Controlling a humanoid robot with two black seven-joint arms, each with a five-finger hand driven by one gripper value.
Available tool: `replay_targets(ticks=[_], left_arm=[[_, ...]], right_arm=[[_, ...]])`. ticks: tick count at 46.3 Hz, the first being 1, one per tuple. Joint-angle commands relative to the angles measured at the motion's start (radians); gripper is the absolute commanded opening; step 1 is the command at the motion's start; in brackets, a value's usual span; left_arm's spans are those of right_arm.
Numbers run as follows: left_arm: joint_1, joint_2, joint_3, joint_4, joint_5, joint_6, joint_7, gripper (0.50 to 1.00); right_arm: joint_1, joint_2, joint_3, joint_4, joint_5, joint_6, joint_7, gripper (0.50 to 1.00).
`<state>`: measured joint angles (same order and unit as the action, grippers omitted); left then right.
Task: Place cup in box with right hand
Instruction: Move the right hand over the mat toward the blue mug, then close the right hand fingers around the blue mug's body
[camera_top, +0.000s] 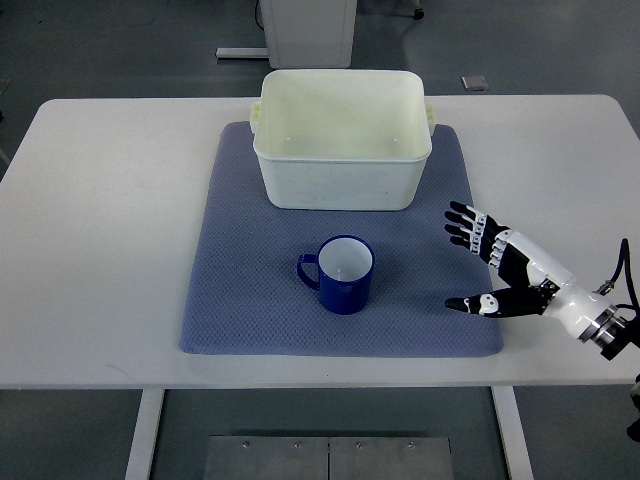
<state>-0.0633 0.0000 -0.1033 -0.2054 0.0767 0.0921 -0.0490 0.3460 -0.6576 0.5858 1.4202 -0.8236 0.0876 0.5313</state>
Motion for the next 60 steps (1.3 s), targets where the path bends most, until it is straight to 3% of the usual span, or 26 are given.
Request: replay_targets(ticks=[1, 34, 60], left_arm=[[0.0, 0.0, -0.001, 0.0, 0.0, 0.0, 0.0, 1.0], [0.0, 0.0, -0.001, 0.0, 0.0, 0.0, 0.0, 1.0], [0.0, 0.0, -0.001, 0.0, 0.0, -0.002, 0.0, 1.0]], right_arm=[[0.011, 0.019, -0.024, 0.0, -0.011, -0.014, -0.007, 1.0], [0.114, 0.158, -0.107, -0.033, -0.02, -0.117, -0.071, 0.989], [0.128, 0.234, -0.146, -0.079, -0.02, -0.121, -0.094, 0.991]])
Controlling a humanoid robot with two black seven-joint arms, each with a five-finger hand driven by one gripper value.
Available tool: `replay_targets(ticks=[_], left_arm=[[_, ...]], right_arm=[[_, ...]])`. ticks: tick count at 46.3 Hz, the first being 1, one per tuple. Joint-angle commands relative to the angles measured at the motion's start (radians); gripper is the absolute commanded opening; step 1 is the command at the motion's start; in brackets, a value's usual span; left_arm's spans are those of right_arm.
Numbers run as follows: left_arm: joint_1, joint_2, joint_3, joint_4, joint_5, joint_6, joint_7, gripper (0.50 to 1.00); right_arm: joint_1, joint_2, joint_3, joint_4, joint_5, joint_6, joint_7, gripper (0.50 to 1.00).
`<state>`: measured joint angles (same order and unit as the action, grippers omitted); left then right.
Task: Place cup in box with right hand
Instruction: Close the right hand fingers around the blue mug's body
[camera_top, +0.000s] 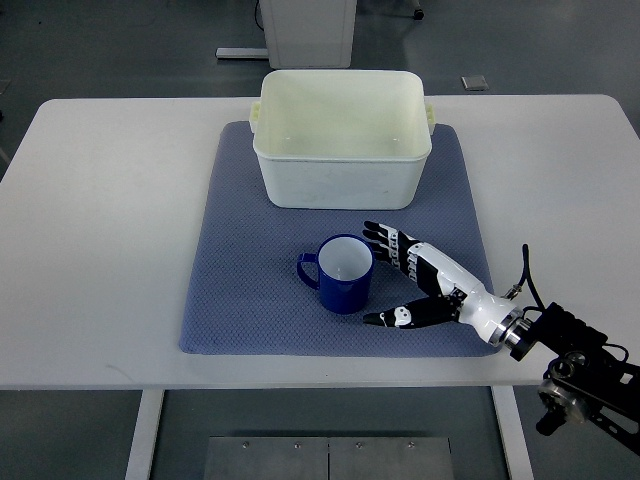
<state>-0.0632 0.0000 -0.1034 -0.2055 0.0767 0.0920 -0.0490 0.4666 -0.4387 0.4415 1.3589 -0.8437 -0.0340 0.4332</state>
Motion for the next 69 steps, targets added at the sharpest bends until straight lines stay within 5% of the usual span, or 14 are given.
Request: replay_targets(ticks=[1, 29, 61, 69], left_arm=[[-0.001, 0.0, -0.001, 0.0, 0.0, 0.0, 0.0, 1.0], [0.0, 0.0, -0.001, 0.0, 0.0, 0.0, 0.0, 1.0], [0.0, 0.0, -0.001, 0.0, 0.0, 0.0, 0.0, 1.0], [0.0, 0.0, 0.001, 0.0, 0.0, 0.0, 0.0, 1.0]], right_arm=[[0.009, 0.02, -0.001, -0.023, 0.0, 0.0, 0.006, 0.987], [0.055, 0.118, -0.024, -0.122, -0.025, -0.003, 0.002, 0.891], [0.093, 0.17, -0.047, -0.152, -0.028, -0.033, -0.019, 0.885], [0.098, 0.175, -0.052, -0.153, -0.029, -0.035, -0.021, 0.834]])
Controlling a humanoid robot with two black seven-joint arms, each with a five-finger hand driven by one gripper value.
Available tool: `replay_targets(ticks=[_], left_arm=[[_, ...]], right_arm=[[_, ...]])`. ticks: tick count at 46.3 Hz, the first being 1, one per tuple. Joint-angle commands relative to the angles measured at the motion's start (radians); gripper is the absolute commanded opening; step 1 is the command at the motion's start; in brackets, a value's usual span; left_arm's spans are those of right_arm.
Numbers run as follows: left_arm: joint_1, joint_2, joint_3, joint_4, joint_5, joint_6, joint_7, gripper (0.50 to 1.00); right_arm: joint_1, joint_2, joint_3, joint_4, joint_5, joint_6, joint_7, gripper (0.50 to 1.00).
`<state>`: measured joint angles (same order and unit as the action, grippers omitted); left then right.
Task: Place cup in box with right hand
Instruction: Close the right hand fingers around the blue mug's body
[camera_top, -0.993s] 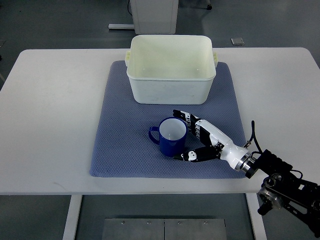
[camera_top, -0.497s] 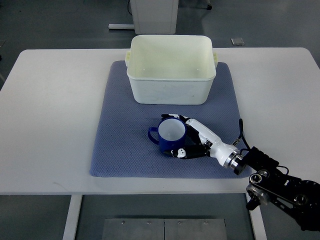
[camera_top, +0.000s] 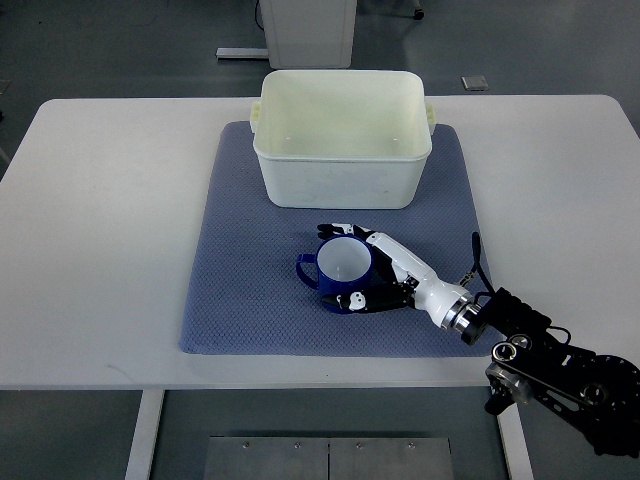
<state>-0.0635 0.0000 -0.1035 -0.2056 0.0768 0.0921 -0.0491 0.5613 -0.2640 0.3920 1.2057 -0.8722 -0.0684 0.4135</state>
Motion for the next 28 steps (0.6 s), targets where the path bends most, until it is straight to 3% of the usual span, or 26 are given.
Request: replay_targets(ticks=[1, 6, 10, 19, 20, 21, 22, 28], left_arm=[[0.001, 0.0, -0.001, 0.0, 0.0, 0.0, 0.0, 1.0], [-0.001, 0.0, -0.001, 0.0, 0.0, 0.0, 0.0, 1.0], [0.001, 0.0, 0.001, 0.0, 0.0, 0.0, 0.0, 1.0], [-0.001, 0.0, 0.001, 0.0, 0.0, 0.0, 0.0, 1.0], [-0.001, 0.0, 0.001, 0.0, 0.0, 0.0, 0.0, 1.0], [-0.001, 0.0, 0.001, 0.0, 0.0, 0.0, 0.0, 1.0], [0.001, 0.0, 0.001, 0.0, 0.0, 0.0, 0.0, 1.0], [-0.001, 0.0, 0.001, 0.0, 0.0, 0.0, 0.0, 1.0]], right_arm=[[0.005, 0.0, -0.007, 0.0, -0.001, -0.001, -0.001, 0.826], [0.02, 0.0, -0.033, 0.0, -0.001, -0.011, 0.001, 0.77], [0.026, 0.002, -0.047, 0.0, -0.001, -0.028, 0.001, 0.753], [0.034, 0.0, -0.055, 0.0, -0.001, -0.031, 0.001, 0.581], [0.034, 0.0, -0.055, 0.0, -0.001, -0.031, 0.001, 0.581], [0.034, -0.001, -0.055, 0.0, -0.001, -0.031, 0.001, 0.521], [0.035, -0.001, -0.055, 0.0, -0.001, -0.031, -0.001, 0.5], [0.035, -0.001, -0.053, 0.002, 0.002, -0.031, -0.001, 0.5]])
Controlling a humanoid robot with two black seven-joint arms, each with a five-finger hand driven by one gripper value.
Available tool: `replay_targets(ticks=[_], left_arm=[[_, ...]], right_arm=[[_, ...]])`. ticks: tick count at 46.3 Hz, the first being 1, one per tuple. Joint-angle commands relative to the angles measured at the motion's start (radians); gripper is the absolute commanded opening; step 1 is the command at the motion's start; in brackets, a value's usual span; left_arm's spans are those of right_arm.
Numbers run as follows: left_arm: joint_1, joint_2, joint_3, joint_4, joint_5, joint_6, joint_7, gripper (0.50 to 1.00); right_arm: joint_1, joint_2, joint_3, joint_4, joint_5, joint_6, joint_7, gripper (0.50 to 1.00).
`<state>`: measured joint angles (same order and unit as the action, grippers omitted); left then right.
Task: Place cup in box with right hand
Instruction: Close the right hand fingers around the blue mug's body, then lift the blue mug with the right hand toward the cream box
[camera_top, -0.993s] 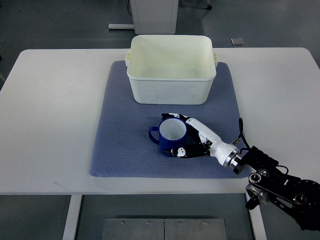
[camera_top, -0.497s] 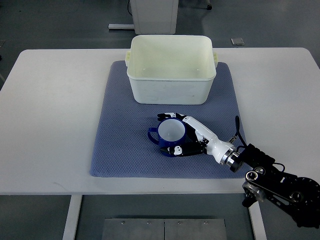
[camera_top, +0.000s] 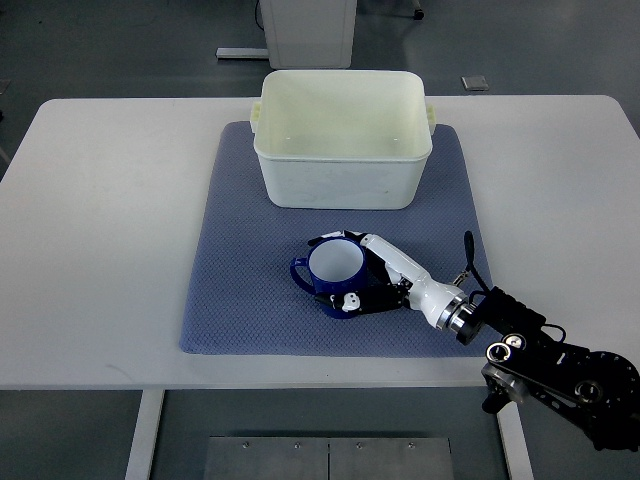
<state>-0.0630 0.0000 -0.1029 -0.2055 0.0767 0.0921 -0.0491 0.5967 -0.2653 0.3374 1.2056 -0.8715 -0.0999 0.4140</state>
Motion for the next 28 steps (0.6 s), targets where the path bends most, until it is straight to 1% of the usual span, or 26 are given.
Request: replay_targets(ticks=[1, 14, 28], left_arm=[[0.0, 0.0, 0.0, 0.0, 0.0, 0.0, 0.0, 1.0], [-0.001, 0.0, -0.001, 0.0, 0.0, 0.0, 0.0, 1.0], [0.0, 0.0, -0.001, 0.0, 0.0, 0.0, 0.0, 1.0]], right_arm=[[0.0, 0.0, 0.002, 0.002, 0.002, 0.0, -0.001, 0.5], [0.0, -0.031, 0.012, 0.012, 0.028, 0.0, 0.0, 0.5], [-0.009, -0.126, 0.078, 0.161, 0.058, 0.002, 0.008, 0.5]])
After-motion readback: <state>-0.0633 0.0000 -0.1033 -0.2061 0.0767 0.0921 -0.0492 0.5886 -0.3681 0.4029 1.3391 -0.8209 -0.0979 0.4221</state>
